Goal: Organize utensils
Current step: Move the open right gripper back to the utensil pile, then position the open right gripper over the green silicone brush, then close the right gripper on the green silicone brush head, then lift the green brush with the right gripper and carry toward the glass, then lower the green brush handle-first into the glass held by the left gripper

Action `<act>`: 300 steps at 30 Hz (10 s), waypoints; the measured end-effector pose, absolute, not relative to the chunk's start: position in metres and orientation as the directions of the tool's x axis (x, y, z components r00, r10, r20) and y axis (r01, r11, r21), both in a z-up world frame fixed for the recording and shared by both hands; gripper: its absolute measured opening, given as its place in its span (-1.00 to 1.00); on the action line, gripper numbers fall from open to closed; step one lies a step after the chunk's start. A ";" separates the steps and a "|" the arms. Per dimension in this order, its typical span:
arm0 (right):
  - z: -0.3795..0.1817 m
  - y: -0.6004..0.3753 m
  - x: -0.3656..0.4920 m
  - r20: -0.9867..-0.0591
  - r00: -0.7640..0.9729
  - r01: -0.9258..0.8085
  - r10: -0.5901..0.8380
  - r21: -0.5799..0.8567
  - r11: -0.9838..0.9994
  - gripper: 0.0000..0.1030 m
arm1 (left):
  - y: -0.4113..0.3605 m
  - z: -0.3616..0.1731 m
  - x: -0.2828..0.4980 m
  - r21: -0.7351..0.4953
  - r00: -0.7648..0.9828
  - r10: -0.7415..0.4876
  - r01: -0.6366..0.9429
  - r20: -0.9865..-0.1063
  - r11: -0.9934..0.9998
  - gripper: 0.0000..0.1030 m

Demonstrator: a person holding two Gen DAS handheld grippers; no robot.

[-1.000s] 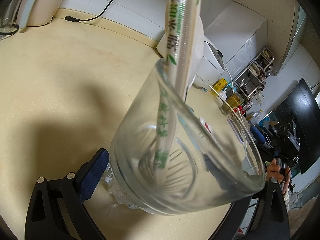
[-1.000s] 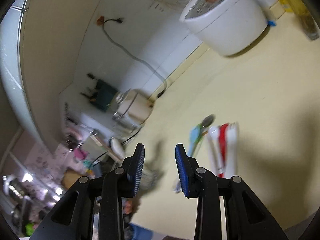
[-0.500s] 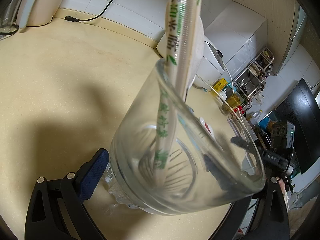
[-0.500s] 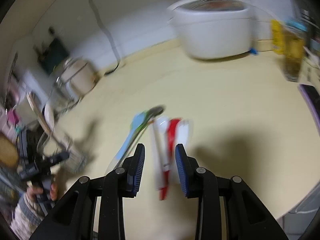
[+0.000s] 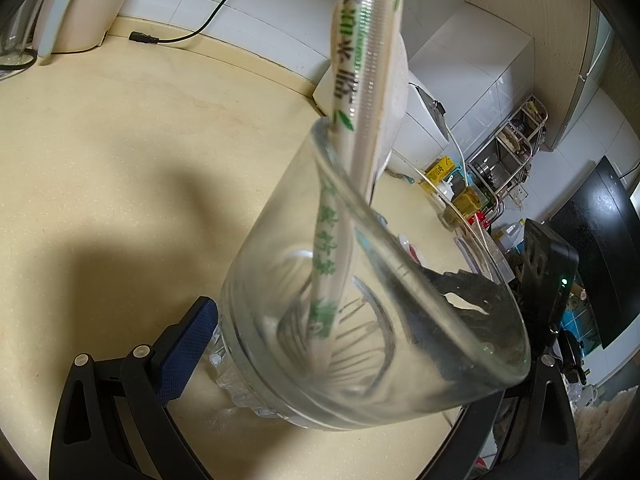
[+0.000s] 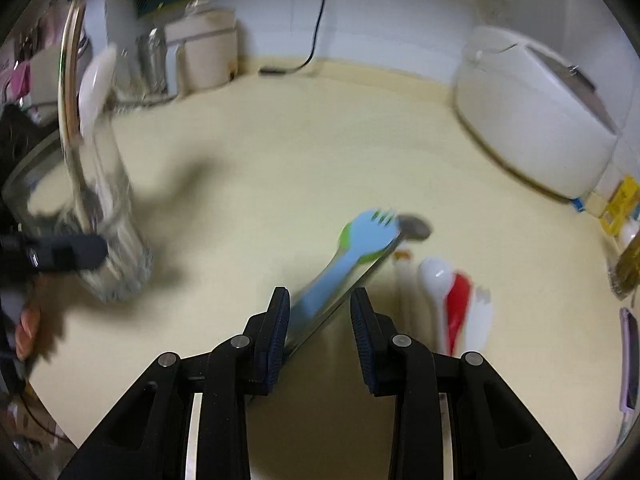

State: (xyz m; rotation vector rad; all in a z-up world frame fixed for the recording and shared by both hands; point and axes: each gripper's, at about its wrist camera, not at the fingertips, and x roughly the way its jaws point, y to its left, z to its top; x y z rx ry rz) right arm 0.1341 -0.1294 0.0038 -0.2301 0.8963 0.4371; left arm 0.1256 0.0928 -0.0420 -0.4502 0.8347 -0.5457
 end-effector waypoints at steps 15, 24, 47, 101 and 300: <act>0.005 -0.191 0.122 -0.813 0.564 -0.289 0.147 -0.027 0.957 -0.38 | 0.093 -0.042 0.126 -0.571 0.550 -0.613 0.273 -0.567 0.774 0.93; 0.022 -0.163 0.156 -0.704 0.451 -0.380 0.549 0.405 0.832 -0.38 | 0.093 -0.042 0.126 -0.572 0.550 -0.613 0.273 -0.567 0.774 0.93; -0.001 -0.120 0.192 -0.837 0.498 -0.364 0.226 0.035 0.931 -0.37 | 0.093 -0.042 0.126 -0.572 0.550 -0.613 0.273 -0.567 0.774 0.93; 0.007 -0.160 0.109 -0.857 0.407 -0.535 0.318 0.058 0.843 -0.30 | 0.093 -0.042 0.126 -0.572 0.549 -0.614 0.273 -0.567 0.773 0.93; 0.122 -0.121 0.047 -0.564 0.426 -0.734 0.708 0.242 0.634 -0.39 | 0.094 -0.041 0.127 -0.573 0.547 -0.615 0.274 -0.568 0.772 0.93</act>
